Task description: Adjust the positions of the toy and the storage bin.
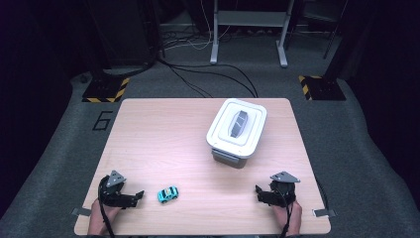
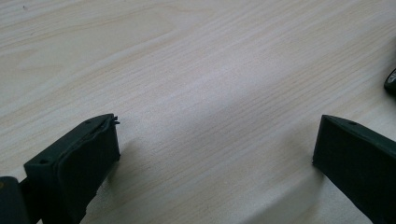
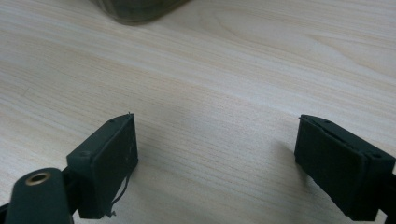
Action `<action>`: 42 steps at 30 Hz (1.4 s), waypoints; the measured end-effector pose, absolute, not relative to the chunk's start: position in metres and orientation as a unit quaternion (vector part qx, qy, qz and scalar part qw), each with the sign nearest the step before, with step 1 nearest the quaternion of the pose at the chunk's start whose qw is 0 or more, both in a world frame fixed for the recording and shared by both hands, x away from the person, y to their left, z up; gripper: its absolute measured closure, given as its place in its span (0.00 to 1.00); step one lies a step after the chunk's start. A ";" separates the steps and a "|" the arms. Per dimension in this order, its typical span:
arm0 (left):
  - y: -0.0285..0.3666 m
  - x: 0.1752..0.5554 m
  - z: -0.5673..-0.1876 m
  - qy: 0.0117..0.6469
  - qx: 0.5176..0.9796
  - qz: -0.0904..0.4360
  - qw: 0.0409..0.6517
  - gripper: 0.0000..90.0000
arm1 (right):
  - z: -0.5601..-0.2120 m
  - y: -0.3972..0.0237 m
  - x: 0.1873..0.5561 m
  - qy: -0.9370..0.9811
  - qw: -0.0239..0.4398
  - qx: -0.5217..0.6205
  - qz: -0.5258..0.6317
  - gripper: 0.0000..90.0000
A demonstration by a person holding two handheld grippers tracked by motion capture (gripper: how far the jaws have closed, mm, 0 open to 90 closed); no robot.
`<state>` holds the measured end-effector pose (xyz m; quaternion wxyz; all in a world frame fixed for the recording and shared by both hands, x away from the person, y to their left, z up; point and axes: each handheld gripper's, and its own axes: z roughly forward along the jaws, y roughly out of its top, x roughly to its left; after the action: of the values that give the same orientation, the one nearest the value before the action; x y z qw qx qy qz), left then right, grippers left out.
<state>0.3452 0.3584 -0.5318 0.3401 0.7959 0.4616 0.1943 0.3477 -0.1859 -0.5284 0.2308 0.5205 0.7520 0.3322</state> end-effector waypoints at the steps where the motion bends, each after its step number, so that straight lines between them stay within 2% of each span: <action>1: 0.358 0.345 -0.532 0.462 0.796 0.194 0.340 0.00 | -0.528 -0.186 0.348 0.752 0.231 0.521 0.332 0.14; 32: 0.359 0.345 -0.531 0.458 0.800 0.194 0.337 0.00 | -0.528 -0.186 0.348 0.753 0.230 0.520 0.330 0.14; 42: 0.359 0.346 -0.531 0.459 0.799 0.194 0.337 0.00 | -0.517 -0.186 0.350 0.759 0.220 0.520 0.324 0.13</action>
<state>0.3456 0.3587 -0.5313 0.3372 0.7991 0.4586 0.1937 0.3503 -0.1862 -0.5174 0.2203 0.5205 0.7588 0.3239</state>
